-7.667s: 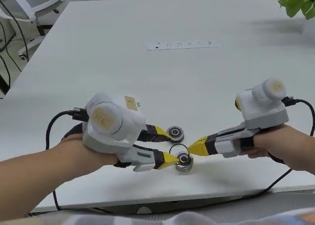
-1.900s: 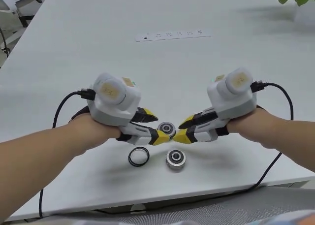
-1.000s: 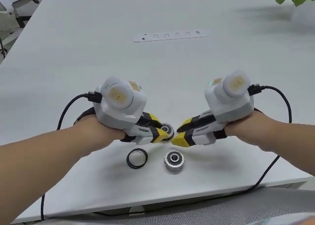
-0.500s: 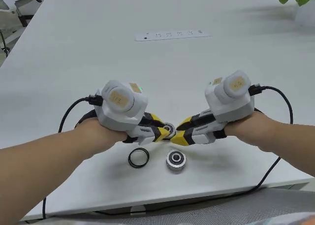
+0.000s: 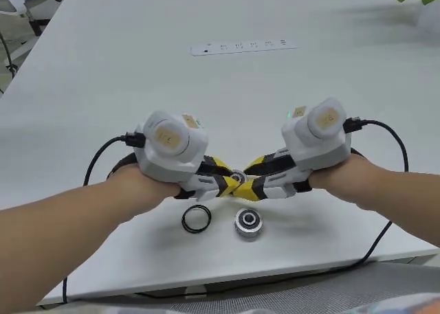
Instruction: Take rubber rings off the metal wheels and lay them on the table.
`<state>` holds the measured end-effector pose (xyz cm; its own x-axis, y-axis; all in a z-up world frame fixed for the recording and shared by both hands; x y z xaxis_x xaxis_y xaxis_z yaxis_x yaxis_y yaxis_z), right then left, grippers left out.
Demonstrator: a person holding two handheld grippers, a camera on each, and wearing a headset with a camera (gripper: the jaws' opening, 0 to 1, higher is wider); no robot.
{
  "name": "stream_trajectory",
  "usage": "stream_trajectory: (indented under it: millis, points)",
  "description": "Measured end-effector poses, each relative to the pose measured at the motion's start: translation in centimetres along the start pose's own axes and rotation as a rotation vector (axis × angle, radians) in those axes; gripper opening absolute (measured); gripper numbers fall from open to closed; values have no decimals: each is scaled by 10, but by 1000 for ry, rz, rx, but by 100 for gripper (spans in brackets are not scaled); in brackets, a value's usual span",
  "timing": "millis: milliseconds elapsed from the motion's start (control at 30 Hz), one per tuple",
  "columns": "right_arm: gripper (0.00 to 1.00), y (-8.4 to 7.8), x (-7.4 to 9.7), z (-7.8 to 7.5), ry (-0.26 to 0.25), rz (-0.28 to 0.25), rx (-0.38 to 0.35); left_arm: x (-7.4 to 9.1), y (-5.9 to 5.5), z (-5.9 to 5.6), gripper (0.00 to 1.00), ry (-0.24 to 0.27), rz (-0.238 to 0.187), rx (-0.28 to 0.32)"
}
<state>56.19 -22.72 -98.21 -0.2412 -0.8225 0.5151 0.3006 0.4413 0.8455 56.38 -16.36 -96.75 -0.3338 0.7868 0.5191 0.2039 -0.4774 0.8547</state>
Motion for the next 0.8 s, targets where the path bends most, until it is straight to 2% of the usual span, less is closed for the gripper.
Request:
stream_trajectory:
  millis: [100, 800]
  points:
    - [26, -1, 0, -3, -15, 18, 46, 0, 0, 0, 14, 3, -2, 1]
    - [19, -7, 6, -7, -16, 31, 55, -1, -2, 2, 14, 16, -11, 16]
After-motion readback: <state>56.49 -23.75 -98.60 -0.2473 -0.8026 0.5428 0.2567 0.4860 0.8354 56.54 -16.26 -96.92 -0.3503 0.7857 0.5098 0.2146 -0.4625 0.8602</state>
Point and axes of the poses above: the centre of the closed fingertips' face, and the gripper's own axes: x roughly backward along the fingers, z roughly to its left, y roughly out of its top, the point moved 5 cm from there along x, roughly backward along the fingers, and after that the axes turned 7 degrees about -z, right-handed, at the moved point
